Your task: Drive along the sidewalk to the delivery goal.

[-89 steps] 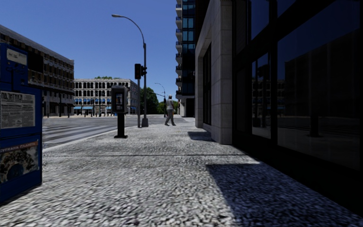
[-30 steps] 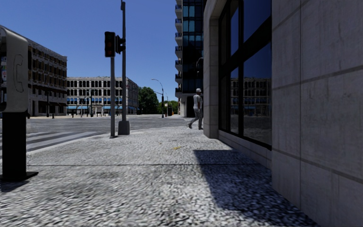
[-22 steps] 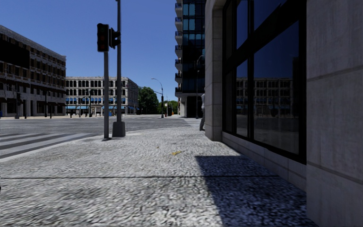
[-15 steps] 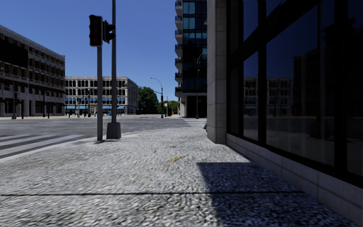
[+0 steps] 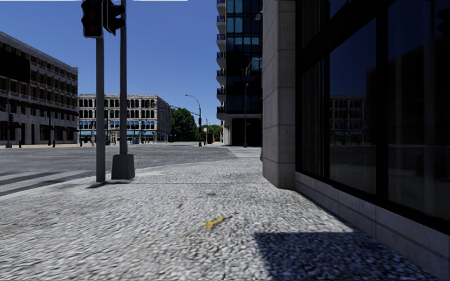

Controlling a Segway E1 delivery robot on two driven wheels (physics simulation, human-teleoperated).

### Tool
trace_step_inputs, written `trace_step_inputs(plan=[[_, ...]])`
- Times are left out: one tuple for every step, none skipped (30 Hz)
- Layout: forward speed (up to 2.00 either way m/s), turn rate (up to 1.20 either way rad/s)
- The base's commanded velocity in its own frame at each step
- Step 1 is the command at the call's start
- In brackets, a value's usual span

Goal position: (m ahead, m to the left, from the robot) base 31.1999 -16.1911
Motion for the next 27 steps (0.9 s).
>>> trace_step_inputs(plan=[[2.00, 0.00], [2.00, 0.00], [2.00, 0.00], [2.00, 0.00], [2.00, 0.00], [2.00, 0.00], [2.00, 0.00], [2.00, 0.00], [2.00, 0.00], [2.00, 0.00], [2.00, 0.00], [2.00, 0.00], [2.00, 0.00], [2.00, 0.00], [2.00, 0.00], [2.00, 0.00], [2.00, 0.00], [2.00, 0.00], [2.00, 0.00], [2.00, 0.00], [2.00, 0.00], [2.00, 0.00], [2.00, 0.00], [2.00, 0.00], [2.00, 0.00], [2.00, 0.00], [2.00, 0.00]])
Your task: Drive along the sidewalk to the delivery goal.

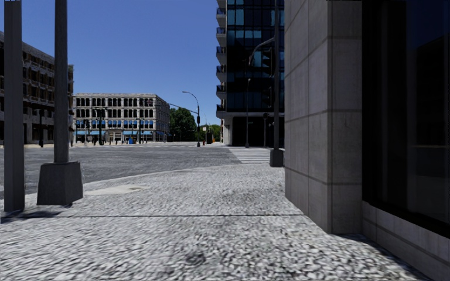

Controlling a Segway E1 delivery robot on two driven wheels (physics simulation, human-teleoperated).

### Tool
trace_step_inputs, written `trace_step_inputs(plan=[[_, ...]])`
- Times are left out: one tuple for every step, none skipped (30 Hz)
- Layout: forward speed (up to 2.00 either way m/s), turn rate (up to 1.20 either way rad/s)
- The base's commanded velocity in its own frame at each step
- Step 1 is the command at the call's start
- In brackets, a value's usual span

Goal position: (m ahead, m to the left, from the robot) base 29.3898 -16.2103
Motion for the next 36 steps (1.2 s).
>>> trace_step_inputs(plan=[[2.00, 0.00], [2.00, 0.00], [2.00, 0.00], [2.00, 0.00], [2.00, 0.00], [2.00, 0.00], [2.00, 0.00], [2.00, 0.00], [2.00, 0.00], [2.00, 0.00], [2.00, 0.00], [2.00, 0.00], [2.00, 0.00], [2.00, 0.00], [2.00, 0.00], [2.00, 0.00], [2.00, 0.00], [2.00, 0.00], [2.00, 0.00], [2.00, 0.00], [2.00, 0.00], [2.00, 0.00], [2.00, 0.00], [2.00, 0.00], [2.00, 0.00], [2.00, 0.00], [2.00, -0.02], [2.00, -0.02], [2.00, -0.09], [2.00, -0.15], [2.00, -0.18], [2.00, -0.18], [2.00, -0.20], [2.00, -0.20], [2.00, -0.20], [2.00, -0.20]])
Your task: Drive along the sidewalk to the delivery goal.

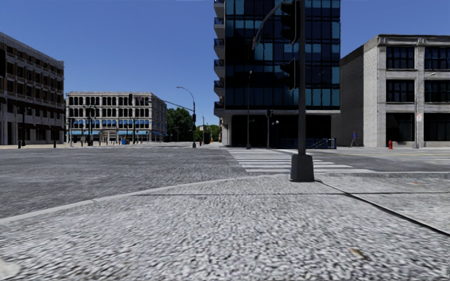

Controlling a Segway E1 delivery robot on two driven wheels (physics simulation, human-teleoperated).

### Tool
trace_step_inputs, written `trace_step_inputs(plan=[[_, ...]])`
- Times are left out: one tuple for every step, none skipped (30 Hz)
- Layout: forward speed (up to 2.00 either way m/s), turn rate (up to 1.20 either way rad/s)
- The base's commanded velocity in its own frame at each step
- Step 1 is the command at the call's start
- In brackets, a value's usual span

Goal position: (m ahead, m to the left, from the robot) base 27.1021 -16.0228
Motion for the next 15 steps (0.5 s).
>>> trace_step_inputs(plan=[[2.00, -0.20], [2.00, -0.20], [2.00, -0.20], [2.00, -0.20], [2.00, -0.21], [2.00, -0.21], [2.00, -0.23], [2.00, -0.24], [2.00, -0.25], [2.00, -0.25], [2.00, -0.25], [2.00, -0.26], [2.00, -0.30], [2.00, -0.35], [2.00, -0.35]])
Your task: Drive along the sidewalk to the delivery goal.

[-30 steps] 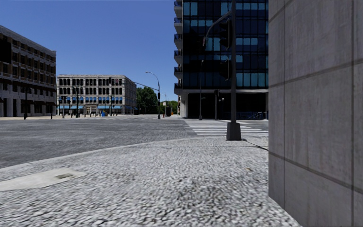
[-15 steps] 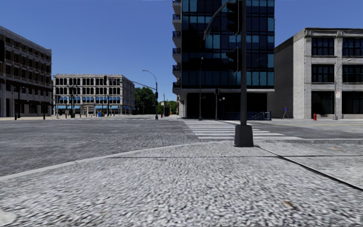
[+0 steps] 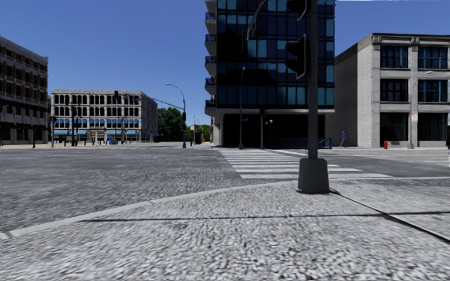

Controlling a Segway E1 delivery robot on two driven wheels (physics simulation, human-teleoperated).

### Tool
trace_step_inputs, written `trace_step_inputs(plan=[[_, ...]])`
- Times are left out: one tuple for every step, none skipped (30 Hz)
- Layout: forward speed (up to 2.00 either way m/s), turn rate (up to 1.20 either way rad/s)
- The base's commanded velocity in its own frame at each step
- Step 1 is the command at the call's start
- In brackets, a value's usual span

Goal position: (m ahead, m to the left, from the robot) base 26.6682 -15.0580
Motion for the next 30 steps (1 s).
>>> trace_step_inputs(plan=[[2.00, -0.38], [2.00, -0.39], [2.00, -0.39], [2.00, -0.39], [2.00, -0.39], [2.00, -0.39], [2.00, -0.39], [2.00, -0.39], [2.00, -0.39], [2.00, -0.39], [2.00, -0.39], [2.00, -0.39], [2.00, -0.36], [2.00, -0.36], [2.00, -0.28], [2.00, -0.25], [2.00, -0.23], [2.00, -0.23], [2.00, -0.23], [2.00, -0.23], [2.00, -0.23], [2.00, -0.23], [2.00, -0.23], [2.00, -0.23], [2.00, -0.23], [2.00, -0.14], [2.00, 0.00], [2.00, 0.00], [2.00, 0.00], [2.00, 0.00]])
